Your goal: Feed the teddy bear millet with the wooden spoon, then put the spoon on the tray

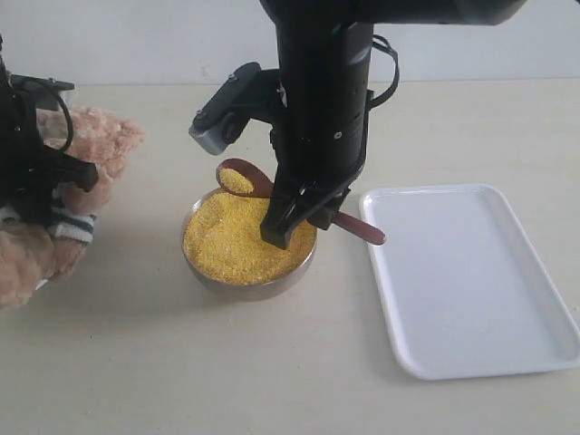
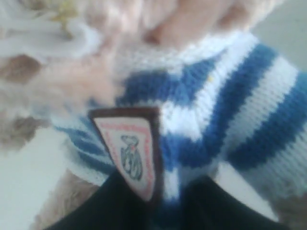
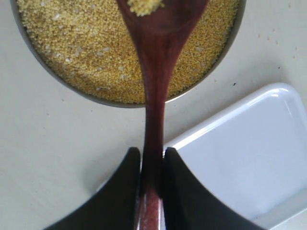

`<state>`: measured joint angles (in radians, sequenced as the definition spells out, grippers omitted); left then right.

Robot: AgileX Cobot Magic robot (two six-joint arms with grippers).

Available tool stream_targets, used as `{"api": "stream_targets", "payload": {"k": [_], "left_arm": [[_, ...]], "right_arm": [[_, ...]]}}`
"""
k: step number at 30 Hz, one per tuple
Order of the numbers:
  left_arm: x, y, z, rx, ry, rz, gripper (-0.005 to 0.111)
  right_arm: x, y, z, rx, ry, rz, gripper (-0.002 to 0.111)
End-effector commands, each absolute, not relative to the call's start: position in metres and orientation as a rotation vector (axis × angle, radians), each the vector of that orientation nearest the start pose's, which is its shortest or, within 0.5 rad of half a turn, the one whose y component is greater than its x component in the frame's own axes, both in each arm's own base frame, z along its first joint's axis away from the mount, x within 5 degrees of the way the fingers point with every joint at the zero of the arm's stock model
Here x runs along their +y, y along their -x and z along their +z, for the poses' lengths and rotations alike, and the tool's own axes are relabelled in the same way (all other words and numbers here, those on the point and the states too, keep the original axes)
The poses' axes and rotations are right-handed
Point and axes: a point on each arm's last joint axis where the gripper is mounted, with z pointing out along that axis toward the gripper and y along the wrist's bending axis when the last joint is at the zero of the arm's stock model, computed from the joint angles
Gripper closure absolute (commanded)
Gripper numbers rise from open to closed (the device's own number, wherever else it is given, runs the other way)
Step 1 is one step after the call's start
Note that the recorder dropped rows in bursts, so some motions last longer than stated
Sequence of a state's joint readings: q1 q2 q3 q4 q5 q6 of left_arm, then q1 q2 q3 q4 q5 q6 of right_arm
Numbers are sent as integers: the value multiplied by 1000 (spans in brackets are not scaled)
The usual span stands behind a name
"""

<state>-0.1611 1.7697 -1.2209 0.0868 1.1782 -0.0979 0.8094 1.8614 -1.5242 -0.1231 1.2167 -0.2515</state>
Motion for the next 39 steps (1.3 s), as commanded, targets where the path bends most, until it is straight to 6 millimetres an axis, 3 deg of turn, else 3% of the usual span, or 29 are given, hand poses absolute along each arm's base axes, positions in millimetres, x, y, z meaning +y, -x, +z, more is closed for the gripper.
{"api": "stream_targets", "payload": {"k": [1,7,14,22,27,32,39], "left_arm": [[-44,-311,213,3224,-212,160,103],[-67,-299,208,3233,-380,171,103],[-87,-289,224,3157,-504,189,103],[-87,-282,244,3085,-500,188,103],[-90,-281,244,3086,-509,172,103],[-110,-273,244,3061,-620,176,103],[-104,-265,237,3074,-676,231,103]], "right_arm": [[262,-267,259,2556,1549,-128,109],[260,-269,260,2536,1557,-183,109],[260,-269,260,2536,1557,-183,109],[260,-269,260,2536,1557,-183,109],[260,-269,260,2534,1557,-186,109],[266,-275,277,2485,1517,-157,109],[266,-276,281,2467,1518,-161,109]]}}
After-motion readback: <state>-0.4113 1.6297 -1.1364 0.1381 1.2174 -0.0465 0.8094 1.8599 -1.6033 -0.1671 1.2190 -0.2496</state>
